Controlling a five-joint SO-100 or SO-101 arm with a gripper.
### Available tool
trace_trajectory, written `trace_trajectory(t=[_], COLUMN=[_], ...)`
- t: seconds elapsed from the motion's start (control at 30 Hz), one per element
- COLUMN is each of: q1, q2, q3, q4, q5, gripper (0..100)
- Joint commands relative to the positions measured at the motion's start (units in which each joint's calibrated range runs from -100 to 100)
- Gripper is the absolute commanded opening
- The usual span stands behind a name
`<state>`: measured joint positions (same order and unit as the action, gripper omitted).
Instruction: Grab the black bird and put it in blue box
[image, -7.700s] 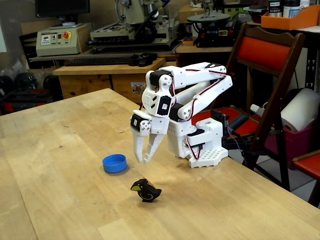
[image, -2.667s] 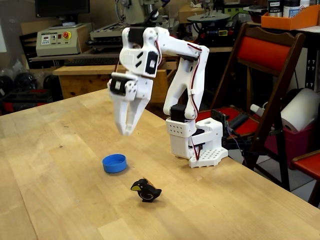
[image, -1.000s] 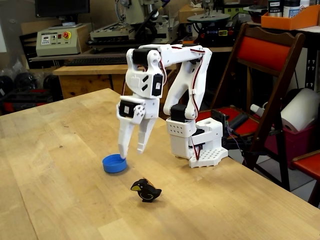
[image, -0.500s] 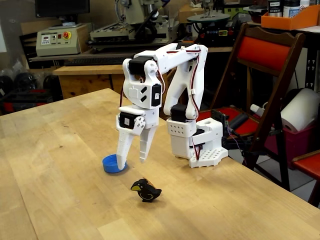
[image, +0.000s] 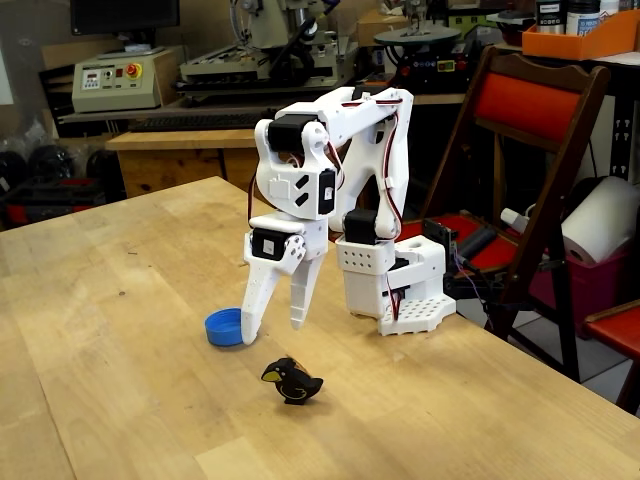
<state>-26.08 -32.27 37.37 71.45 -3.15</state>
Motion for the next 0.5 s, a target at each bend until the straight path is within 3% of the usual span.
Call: trace_trajectory(t=[0.0,0.47], q1=[-0.07,0.08], q2=[-0.46,-3.97], q3=[-0.37,-0.29], q4=[0.25,0.17], q5=[-0.24,-0.34], gripper=[34,35])
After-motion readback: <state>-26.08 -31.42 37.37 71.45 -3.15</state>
